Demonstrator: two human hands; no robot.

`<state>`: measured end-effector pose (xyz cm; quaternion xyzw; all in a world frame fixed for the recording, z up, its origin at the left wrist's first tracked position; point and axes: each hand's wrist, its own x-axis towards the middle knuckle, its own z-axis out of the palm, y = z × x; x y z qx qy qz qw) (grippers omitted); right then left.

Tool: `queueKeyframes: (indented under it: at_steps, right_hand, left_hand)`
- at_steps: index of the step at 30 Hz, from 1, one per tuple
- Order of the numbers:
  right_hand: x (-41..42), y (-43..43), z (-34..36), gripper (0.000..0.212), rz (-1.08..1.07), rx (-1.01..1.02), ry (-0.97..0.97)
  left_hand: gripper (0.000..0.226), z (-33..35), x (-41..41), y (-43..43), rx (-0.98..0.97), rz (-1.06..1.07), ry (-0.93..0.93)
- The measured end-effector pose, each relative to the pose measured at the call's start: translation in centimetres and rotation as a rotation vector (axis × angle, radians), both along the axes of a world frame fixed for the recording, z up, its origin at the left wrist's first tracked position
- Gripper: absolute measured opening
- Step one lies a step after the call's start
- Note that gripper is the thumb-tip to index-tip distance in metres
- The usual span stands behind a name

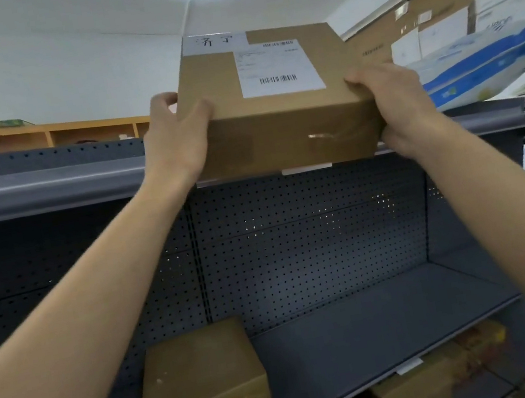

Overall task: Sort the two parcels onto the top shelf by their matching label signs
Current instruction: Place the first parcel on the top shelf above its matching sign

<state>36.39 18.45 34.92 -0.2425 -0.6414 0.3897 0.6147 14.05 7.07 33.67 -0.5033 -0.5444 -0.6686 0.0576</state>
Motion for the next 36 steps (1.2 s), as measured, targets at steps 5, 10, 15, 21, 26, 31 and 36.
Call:
queueKeyframes:
  at_steps: [5, 10, 15, 21, 26, 31, 36]
  right_hand:
    - [-2.4, 2.8, 3.8, 0.017, 0.020, -0.027, -0.061]
    - [-4.7, 7.2, 5.2, 0.033, -0.068, 0.006, -0.135]
    - [-6.0, 11.1, 6.0, 0.059, -0.054, -0.105, -0.180]
    - [-7.9, 12.8, 6.0, 0.090, -0.041, -0.167, -0.239]
    - [-9.0, 14.9, 5.6, 0.087, -0.037, -0.187, -0.316]
    - [-9.7, 16.4, 4.6, 0.083, -0.091, -0.143, -0.371]
    - [-10.0, 17.3, 4.7, 0.061, -0.135, -0.092, -0.406]
  left_hand:
    - [0.045, 4.2, -1.6, 2.1, -0.047, 0.035, -0.064]
    - [0.024, 5.7, -2.4, 3.8, -0.109, -0.025, -0.107]
    - [0.034, 5.6, -4.2, 5.6, -0.204, -0.115, -0.171]
    - [0.028, 6.1, -4.8, 8.0, -0.276, -0.122, -0.177]
    - [0.028, 6.0, -5.6, 9.6, -0.360, -0.119, -0.173]
    - [0.028, 5.7, -6.5, 9.9, -0.504, -0.146, -0.111]
    - [0.029, 5.6, -6.3, 10.0, -0.486, -0.139, -0.090]
